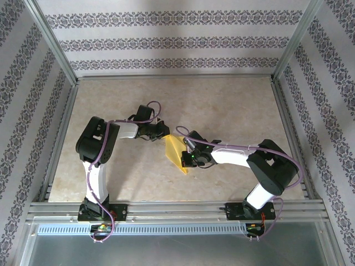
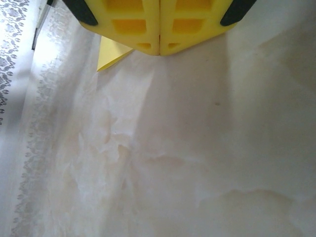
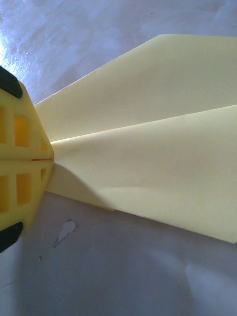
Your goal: Fold a paper plane with a square sheet of paper (fold left side to right side)
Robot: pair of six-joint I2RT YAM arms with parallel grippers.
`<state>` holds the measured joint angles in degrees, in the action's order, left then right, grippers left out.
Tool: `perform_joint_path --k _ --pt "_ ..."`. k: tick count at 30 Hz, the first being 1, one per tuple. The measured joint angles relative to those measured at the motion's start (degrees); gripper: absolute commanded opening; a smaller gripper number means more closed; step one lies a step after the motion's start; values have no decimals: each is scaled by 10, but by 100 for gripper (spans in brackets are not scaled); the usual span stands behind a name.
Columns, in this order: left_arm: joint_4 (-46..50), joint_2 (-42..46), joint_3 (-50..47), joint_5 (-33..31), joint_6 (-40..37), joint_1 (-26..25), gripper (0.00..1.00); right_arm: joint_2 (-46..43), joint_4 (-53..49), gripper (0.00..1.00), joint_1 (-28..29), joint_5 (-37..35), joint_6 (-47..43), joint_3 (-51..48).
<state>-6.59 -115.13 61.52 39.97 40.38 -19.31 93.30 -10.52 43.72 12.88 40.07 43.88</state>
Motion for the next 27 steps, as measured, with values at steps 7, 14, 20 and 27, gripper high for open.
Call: perform_joint_path --k 7,14,20,27 --pt "16 99 -65 -62 -32 19 7 -7 -17 0 -12 6 -5 -1" --pt "11 166 -105 -55 -29 -48 7 -14 -26 0 -29 16 -18 -7" --pt "-11 116 -101 -32 -9 -111 7 -16 -25 0 -31 20 -26 -9" --pt "-16 65 -57 -29 -2 -110 7 -16 -25 0 -31 20 -26 -9"
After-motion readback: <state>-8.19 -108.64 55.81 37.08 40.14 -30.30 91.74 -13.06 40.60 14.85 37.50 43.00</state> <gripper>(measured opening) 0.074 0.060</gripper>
